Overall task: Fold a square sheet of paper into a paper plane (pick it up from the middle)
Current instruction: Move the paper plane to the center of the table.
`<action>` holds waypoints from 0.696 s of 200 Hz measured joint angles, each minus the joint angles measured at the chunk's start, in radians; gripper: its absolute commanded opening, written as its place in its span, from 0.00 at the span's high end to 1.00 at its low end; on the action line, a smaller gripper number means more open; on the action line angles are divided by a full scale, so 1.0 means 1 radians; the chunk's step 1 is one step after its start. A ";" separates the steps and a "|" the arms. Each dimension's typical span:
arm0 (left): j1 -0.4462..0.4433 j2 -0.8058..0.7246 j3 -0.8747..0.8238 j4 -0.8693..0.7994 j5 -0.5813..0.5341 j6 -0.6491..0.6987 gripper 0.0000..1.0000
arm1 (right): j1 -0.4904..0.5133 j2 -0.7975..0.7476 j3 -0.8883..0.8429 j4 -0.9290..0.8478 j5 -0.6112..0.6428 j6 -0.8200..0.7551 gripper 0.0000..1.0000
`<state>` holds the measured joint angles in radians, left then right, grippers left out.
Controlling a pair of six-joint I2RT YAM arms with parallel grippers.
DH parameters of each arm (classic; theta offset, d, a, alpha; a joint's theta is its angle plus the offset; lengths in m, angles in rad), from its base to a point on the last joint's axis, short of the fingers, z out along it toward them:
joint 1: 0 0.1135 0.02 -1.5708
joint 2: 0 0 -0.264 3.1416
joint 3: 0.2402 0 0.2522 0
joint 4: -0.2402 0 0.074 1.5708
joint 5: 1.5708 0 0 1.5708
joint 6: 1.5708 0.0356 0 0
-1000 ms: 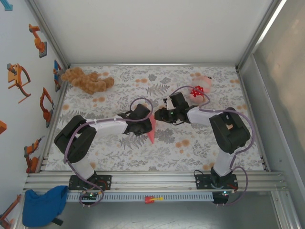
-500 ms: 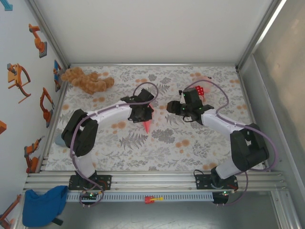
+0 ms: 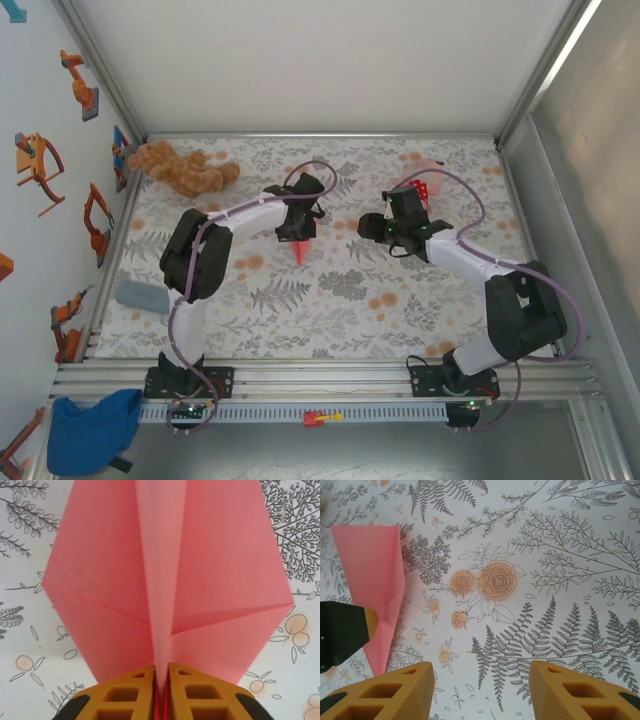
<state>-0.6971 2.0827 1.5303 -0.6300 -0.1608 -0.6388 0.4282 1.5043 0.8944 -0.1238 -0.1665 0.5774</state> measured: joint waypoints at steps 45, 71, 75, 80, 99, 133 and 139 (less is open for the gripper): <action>0.000 0.032 0.011 -0.014 -0.005 0.003 0.74 | -0.002 0.000 0.000 0.000 0.000 0.000 0.48; 0.000 0.042 0.018 -0.014 -0.006 0.003 0.69 | -0.002 0.000 0.000 0.000 -0.001 0.000 0.48; 0.000 0.044 0.021 -0.015 -0.006 0.003 0.68 | -0.002 0.000 0.000 0.000 -0.001 0.000 0.48; 0.000 0.047 0.024 -0.016 -0.007 0.003 0.67 | -0.002 0.000 0.000 0.000 -0.002 0.000 0.48; 0.000 0.057 0.039 -0.018 -0.011 0.003 0.63 | -0.002 0.000 0.000 0.000 -0.004 0.000 0.48; 0.007 0.084 0.075 -0.014 -0.024 0.006 0.54 | -0.002 0.001 0.000 0.000 -0.004 0.000 0.48; 0.011 0.088 0.082 -0.013 -0.024 0.006 0.53 | -0.002 0.002 0.000 0.000 -0.004 0.000 0.48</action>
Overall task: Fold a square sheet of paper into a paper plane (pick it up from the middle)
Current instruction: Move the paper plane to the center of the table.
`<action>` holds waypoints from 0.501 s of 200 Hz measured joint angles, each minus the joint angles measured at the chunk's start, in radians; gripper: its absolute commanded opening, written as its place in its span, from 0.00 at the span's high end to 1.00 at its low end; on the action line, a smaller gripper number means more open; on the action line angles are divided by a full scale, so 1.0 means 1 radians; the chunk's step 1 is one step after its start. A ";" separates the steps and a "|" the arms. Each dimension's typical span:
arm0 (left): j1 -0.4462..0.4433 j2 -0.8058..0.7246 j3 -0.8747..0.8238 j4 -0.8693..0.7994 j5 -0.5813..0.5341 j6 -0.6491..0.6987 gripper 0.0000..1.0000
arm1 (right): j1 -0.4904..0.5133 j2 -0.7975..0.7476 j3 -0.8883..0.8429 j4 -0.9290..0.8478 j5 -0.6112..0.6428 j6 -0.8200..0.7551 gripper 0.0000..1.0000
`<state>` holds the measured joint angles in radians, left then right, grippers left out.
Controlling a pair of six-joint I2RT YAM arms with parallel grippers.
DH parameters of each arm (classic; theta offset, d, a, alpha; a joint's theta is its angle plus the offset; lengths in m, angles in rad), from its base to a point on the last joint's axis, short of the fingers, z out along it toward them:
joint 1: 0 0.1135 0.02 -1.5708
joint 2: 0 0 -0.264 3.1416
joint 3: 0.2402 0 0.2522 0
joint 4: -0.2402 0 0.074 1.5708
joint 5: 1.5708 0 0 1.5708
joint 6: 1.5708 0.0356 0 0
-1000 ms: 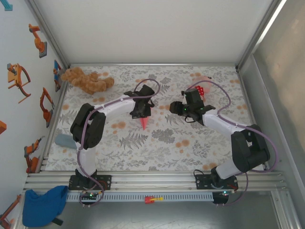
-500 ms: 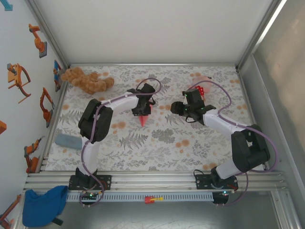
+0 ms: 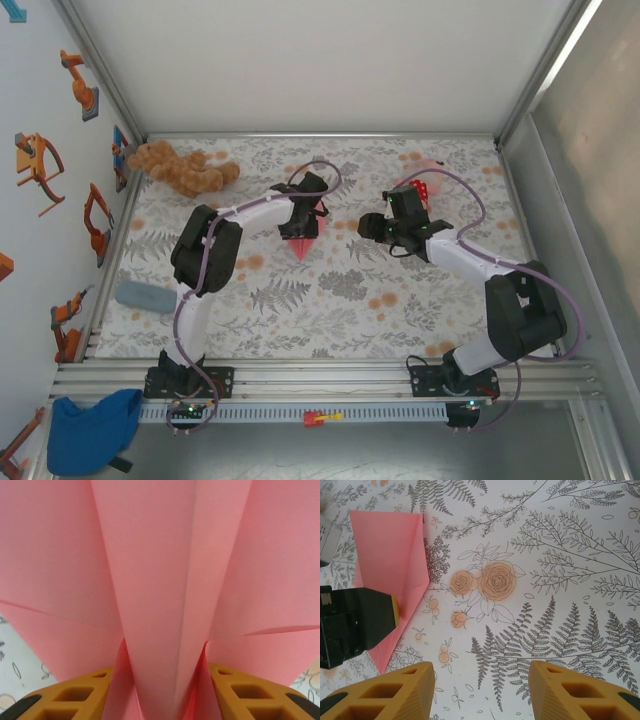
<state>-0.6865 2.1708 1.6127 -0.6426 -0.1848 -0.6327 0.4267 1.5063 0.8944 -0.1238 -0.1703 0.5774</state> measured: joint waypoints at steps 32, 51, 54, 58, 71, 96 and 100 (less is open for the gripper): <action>0.018 0.031 0.045 0.005 -0.006 0.005 0.50 | 0.000 0.007 0.000 0.000 0.000 0.000 0.48; 0.026 0.046 0.067 0.010 -0.006 0.008 0.49 | 0.000 0.010 0.000 0.000 0.000 0.000 0.48; 0.027 0.047 0.069 0.011 -0.006 0.009 0.49 | 0.000 0.010 0.000 0.000 0.000 0.000 0.48; 0.028 0.049 0.071 0.014 -0.006 0.009 0.49 | 0.000 0.010 0.000 0.000 0.000 0.000 0.48; 0.032 0.051 0.075 0.021 -0.006 0.009 0.49 | -0.001 0.010 0.000 0.000 0.000 0.000 0.48; 0.034 0.048 0.076 0.024 0.000 0.011 0.46 | -0.005 0.010 0.000 -0.004 0.004 0.000 0.48; 0.034 0.048 0.076 0.024 0.002 0.012 0.46 | -0.005 0.010 0.000 -0.005 0.005 0.000 0.48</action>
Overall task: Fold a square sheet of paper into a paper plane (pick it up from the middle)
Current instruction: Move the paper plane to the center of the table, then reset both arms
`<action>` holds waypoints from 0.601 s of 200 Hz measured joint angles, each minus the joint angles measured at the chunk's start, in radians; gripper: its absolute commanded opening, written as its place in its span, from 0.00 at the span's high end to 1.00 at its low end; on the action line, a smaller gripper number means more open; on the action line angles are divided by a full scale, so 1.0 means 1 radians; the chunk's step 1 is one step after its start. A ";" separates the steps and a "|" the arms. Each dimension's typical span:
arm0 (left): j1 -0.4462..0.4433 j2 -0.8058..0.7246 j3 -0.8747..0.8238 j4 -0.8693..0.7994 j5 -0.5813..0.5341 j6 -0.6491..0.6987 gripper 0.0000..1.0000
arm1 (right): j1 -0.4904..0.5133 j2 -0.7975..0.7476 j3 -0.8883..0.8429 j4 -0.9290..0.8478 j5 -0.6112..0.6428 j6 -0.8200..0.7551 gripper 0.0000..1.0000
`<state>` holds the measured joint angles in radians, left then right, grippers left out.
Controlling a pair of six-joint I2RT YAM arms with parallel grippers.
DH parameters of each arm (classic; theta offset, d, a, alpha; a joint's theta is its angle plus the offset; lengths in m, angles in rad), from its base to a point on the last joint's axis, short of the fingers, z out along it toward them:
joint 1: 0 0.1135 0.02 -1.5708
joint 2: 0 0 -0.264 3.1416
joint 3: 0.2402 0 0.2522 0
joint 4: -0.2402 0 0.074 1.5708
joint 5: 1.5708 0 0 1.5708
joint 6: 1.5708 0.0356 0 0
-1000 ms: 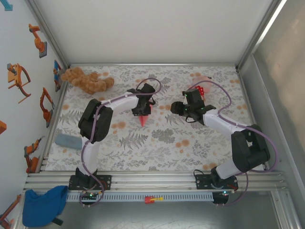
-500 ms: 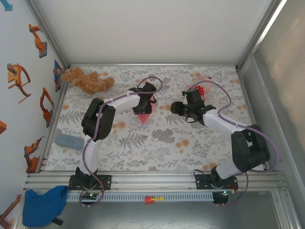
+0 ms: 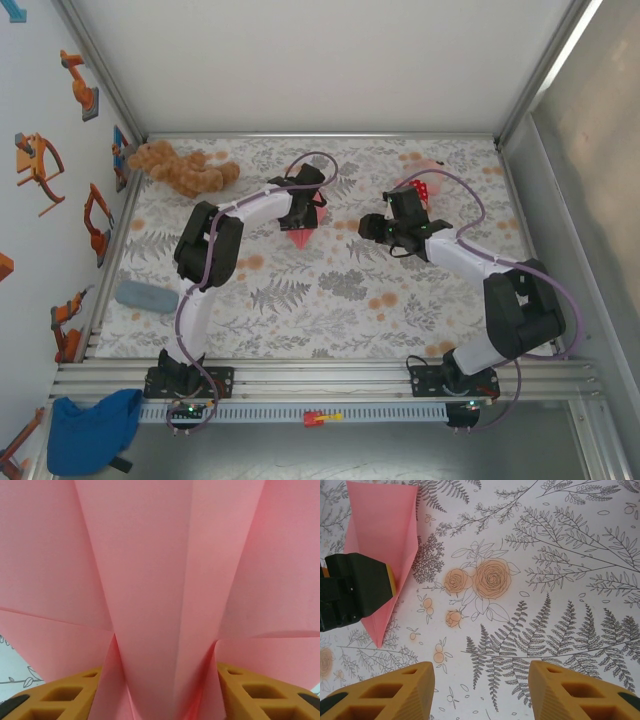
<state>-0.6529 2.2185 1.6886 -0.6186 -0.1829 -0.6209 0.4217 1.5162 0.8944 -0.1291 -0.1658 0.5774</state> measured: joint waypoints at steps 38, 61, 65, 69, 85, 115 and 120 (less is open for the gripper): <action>0.000 -0.060 -0.002 -0.002 0.008 0.000 0.39 | -0.003 -0.021 0.023 -0.067 0.035 -0.006 0.48; 0.000 -0.185 -0.033 0.008 0.001 -0.003 0.35 | -0.012 -0.076 0.067 -0.125 0.077 -0.023 0.48; 0.000 -0.214 -0.045 0.015 -0.003 -0.004 0.33 | -0.013 -0.087 0.075 -0.135 0.086 -0.027 0.48; 0.000 -0.247 -0.059 0.021 -0.007 -0.003 0.32 | -0.014 -0.103 0.086 -0.146 0.098 -0.032 0.48; 0.000 -0.365 -0.124 0.049 -0.032 -0.007 0.23 | -0.019 -0.167 0.120 -0.182 0.148 -0.056 0.46; 0.013 -0.587 -0.318 0.107 -0.109 -0.014 0.06 | -0.029 -0.294 0.142 -0.235 0.275 -0.114 0.31; 0.019 -0.628 -0.363 0.118 -0.128 -0.013 0.03 | -0.032 -0.311 0.142 -0.243 0.299 -0.127 0.27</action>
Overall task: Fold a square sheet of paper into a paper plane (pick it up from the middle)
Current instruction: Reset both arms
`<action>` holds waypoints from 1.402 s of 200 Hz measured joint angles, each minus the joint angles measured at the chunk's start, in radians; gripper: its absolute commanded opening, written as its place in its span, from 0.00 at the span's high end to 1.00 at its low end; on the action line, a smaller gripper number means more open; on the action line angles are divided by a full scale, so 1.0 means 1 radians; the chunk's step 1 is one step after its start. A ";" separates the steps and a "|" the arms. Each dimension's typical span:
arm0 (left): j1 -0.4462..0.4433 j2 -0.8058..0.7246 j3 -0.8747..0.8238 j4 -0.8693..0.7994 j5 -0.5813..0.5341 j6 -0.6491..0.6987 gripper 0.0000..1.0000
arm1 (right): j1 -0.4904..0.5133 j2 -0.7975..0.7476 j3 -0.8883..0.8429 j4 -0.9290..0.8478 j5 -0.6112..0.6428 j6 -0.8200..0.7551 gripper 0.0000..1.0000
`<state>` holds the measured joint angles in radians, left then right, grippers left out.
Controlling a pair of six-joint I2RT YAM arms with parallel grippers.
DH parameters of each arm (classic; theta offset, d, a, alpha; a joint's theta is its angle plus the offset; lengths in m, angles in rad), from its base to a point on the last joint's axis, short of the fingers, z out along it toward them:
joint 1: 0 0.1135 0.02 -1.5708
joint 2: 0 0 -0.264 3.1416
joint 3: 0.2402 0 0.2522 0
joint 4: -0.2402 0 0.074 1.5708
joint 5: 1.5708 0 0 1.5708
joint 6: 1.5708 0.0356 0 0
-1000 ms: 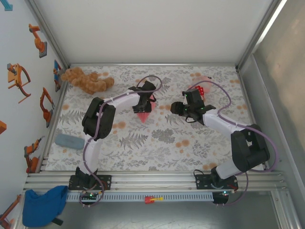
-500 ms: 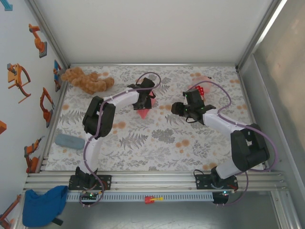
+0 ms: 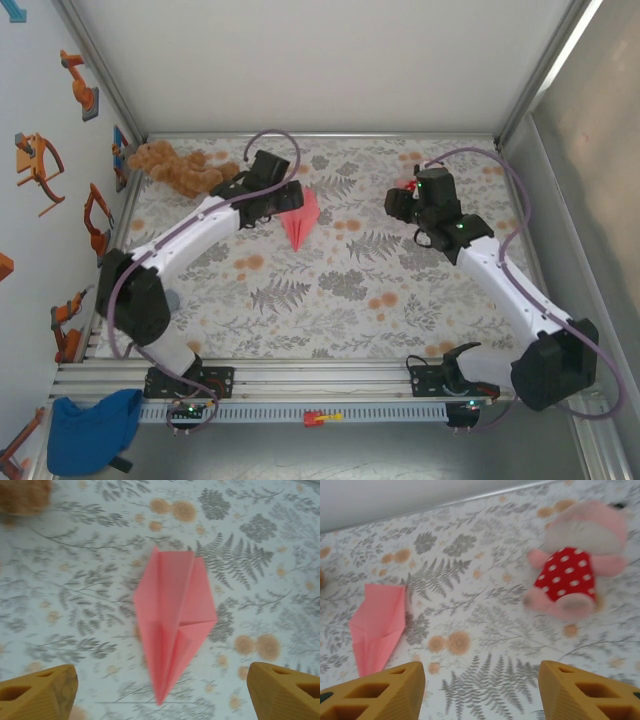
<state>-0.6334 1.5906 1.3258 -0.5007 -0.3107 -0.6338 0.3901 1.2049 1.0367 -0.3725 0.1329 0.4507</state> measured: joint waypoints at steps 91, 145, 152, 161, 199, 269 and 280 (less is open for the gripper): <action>0.223 -0.610 -0.655 0.188 -0.244 0.105 0.04 | -0.071 -0.199 -0.224 0.103 0.539 -0.130 0.01; 0.413 -0.763 -0.887 0.384 -0.225 0.212 0.04 | -0.179 -0.173 -0.562 0.417 0.603 -0.150 0.01; 0.426 -0.764 -0.912 0.415 -0.216 0.236 0.04 | -0.185 -0.156 -0.592 0.465 0.605 -0.160 0.01; 0.440 -0.763 -0.940 0.460 -0.204 0.272 0.04 | -0.194 -0.125 -0.625 0.527 0.606 -0.175 0.01; 0.492 -0.653 -1.025 0.753 -0.145 0.431 0.04 | -0.233 0.049 -0.677 0.785 0.570 -0.254 0.01; 0.551 -0.279 -1.030 1.160 0.069 0.560 0.04 | -0.300 0.247 -0.677 1.137 0.344 -0.367 0.01; 0.563 -0.236 -1.013 1.199 0.105 0.570 0.04 | -0.315 0.265 -0.678 1.148 0.300 -0.370 0.01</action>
<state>-0.0708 1.3548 0.3130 0.6987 -0.2054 -0.0639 0.0750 1.4700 0.3592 0.7757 0.4332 0.0803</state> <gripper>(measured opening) 0.963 0.990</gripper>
